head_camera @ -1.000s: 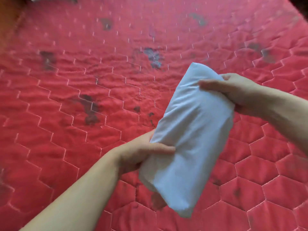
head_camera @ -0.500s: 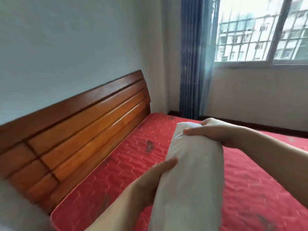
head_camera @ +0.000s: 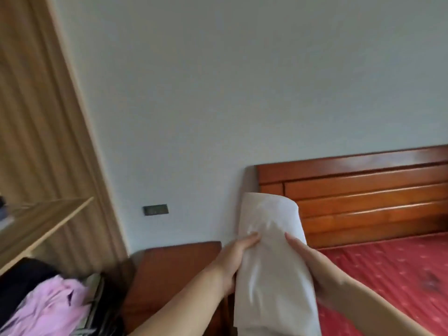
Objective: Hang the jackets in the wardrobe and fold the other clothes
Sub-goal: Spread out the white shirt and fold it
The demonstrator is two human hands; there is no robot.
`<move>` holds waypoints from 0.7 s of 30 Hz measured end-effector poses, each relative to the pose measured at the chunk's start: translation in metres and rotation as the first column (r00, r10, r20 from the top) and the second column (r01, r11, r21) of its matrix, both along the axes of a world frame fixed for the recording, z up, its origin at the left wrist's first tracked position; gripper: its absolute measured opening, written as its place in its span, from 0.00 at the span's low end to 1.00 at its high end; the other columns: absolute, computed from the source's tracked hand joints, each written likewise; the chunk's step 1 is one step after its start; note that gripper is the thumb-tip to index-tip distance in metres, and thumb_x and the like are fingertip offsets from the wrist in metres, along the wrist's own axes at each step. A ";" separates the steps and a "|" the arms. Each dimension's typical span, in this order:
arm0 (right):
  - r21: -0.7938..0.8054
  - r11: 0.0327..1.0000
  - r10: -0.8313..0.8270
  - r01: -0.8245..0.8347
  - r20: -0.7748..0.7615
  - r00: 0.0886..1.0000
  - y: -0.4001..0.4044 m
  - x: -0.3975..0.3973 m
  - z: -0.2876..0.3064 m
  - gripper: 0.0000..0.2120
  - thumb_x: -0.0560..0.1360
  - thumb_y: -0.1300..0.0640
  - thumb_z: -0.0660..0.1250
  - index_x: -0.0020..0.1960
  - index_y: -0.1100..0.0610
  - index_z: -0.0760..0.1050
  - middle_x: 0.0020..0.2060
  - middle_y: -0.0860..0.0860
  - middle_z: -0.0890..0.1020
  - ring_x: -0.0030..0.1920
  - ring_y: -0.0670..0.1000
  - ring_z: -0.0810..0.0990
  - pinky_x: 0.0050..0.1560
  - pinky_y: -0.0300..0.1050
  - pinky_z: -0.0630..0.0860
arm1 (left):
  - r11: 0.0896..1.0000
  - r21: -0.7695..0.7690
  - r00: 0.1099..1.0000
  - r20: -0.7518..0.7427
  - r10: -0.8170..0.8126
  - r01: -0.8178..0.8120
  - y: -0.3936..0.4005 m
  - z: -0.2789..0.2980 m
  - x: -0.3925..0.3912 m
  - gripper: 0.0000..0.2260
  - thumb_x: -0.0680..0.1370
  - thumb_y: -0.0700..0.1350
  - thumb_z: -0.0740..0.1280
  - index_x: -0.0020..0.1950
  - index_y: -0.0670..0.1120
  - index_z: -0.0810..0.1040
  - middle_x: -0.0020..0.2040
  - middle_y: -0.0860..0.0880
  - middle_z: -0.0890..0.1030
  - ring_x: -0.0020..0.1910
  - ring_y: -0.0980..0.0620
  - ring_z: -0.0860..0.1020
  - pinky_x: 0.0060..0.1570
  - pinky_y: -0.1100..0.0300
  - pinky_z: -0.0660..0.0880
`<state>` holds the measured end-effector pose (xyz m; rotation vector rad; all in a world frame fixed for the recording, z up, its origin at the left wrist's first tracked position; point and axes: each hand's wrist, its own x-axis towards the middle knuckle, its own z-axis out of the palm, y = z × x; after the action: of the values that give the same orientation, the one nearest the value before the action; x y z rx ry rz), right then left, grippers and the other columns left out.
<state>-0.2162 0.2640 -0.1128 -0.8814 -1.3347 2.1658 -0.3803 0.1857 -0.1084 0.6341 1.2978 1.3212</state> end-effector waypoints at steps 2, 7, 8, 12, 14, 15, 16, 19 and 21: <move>0.111 0.992 0.063 -0.067 0.036 0.997 -0.022 -0.065 0.008 0.21 0.74 0.48 0.68 0.59 0.63 0.79 0.52 0.61 0.84 0.52 0.60 0.84 0.59 0.56 0.76 | 0.985 -0.003 0.985 -0.012 0.170 -0.170 -0.036 0.008 -0.050 0.14 0.78 0.51 0.67 0.54 0.43 0.84 0.49 0.43 0.86 0.46 0.47 0.85 0.44 0.57 0.80; 0.423 0.862 0.233 -0.280 0.160 0.959 -0.085 -0.225 0.014 0.18 0.73 0.45 0.71 0.53 0.58 0.82 0.44 0.55 0.86 0.46 0.56 0.86 0.56 0.58 0.79 | 0.841 -0.023 0.841 -0.043 0.539 -0.540 -0.124 -0.003 -0.185 0.24 0.70 0.63 0.73 0.54 0.45 0.84 0.47 0.45 0.86 0.47 0.46 0.85 0.55 0.50 0.79; 0.475 0.817 0.272 -0.327 0.181 0.945 -0.099 -0.255 0.013 0.18 0.73 0.44 0.71 0.52 0.57 0.82 0.43 0.53 0.87 0.46 0.54 0.86 0.55 0.57 0.79 | 0.797 -0.017 0.797 -0.025 0.603 -0.603 -0.141 -0.008 -0.211 0.26 0.68 0.63 0.74 0.55 0.45 0.83 0.46 0.45 0.86 0.46 0.45 0.85 0.53 0.50 0.80; 0.567 0.691 0.377 -0.449 0.247 0.893 -0.147 -0.355 0.004 0.14 0.75 0.45 0.67 0.47 0.55 0.82 0.39 0.47 0.86 0.41 0.47 0.85 0.53 0.52 0.80 | 0.626 0.001 0.626 -0.014 0.780 -0.780 -0.199 -0.031 -0.296 0.34 0.61 0.66 0.77 0.58 0.45 0.81 0.48 0.47 0.86 0.46 0.46 0.85 0.52 0.51 0.81; 0.580 0.657 0.415 -0.481 0.255 0.873 -0.159 -0.395 -0.001 0.13 0.75 0.45 0.67 0.48 0.54 0.82 0.38 0.46 0.86 0.40 0.44 0.85 0.49 0.45 0.80 | 0.557 0.013 0.556 -0.027 0.831 -0.831 -0.217 -0.044 -0.327 0.41 0.55 0.70 0.75 0.60 0.46 0.80 0.50 0.49 0.86 0.47 0.48 0.85 0.52 0.51 0.81; 0.579 0.648 0.430 -0.494 0.257 0.865 -0.163 -0.412 -0.004 0.13 0.75 0.45 0.67 0.49 0.54 0.81 0.38 0.46 0.86 0.40 0.42 0.84 0.46 0.39 0.79 | 0.535 0.016 0.535 -0.030 0.844 -0.844 -0.223 -0.048 -0.339 0.40 0.56 0.71 0.75 0.60 0.47 0.80 0.50 0.49 0.86 0.47 0.48 0.85 0.52 0.52 0.81; 0.577 0.642 0.447 -0.505 0.254 0.858 -0.163 -0.427 -0.007 0.12 0.75 0.46 0.68 0.50 0.54 0.81 0.39 0.45 0.86 0.39 0.40 0.83 0.42 0.34 0.78 | 0.520 0.012 0.519 -0.026 0.854 -0.854 -0.226 -0.049 -0.349 0.38 0.58 0.70 0.75 0.60 0.47 0.81 0.50 0.49 0.86 0.48 0.49 0.85 0.51 0.53 0.81; 0.520 0.630 0.538 -0.577 0.243 0.807 -0.154 -0.470 -0.012 0.17 0.72 0.46 0.72 0.54 0.57 0.81 0.44 0.47 0.86 0.44 0.43 0.85 0.51 0.40 0.80 | 0.469 -0.046 0.471 -0.029 0.882 -0.882 -0.223 -0.049 -0.384 0.30 0.69 0.66 0.72 0.60 0.44 0.79 0.51 0.47 0.85 0.46 0.48 0.84 0.41 0.59 0.80; 0.416 0.617 0.659 -0.668 0.190 0.728 -0.140 -0.495 -0.012 0.26 0.65 0.43 0.77 0.57 0.57 0.81 0.49 0.50 0.86 0.52 0.49 0.84 0.61 0.52 0.77 | 0.433 -0.048 0.434 -0.013 0.901 -0.900 -0.213 -0.046 -0.410 0.29 0.71 0.65 0.71 0.61 0.44 0.78 0.50 0.46 0.85 0.46 0.47 0.85 0.41 0.58 0.80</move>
<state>-0.7110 0.1236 -0.1246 -0.2027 -2.3485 2.1320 -0.7903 -0.0277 -0.1541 -0.2320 1.7417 2.1408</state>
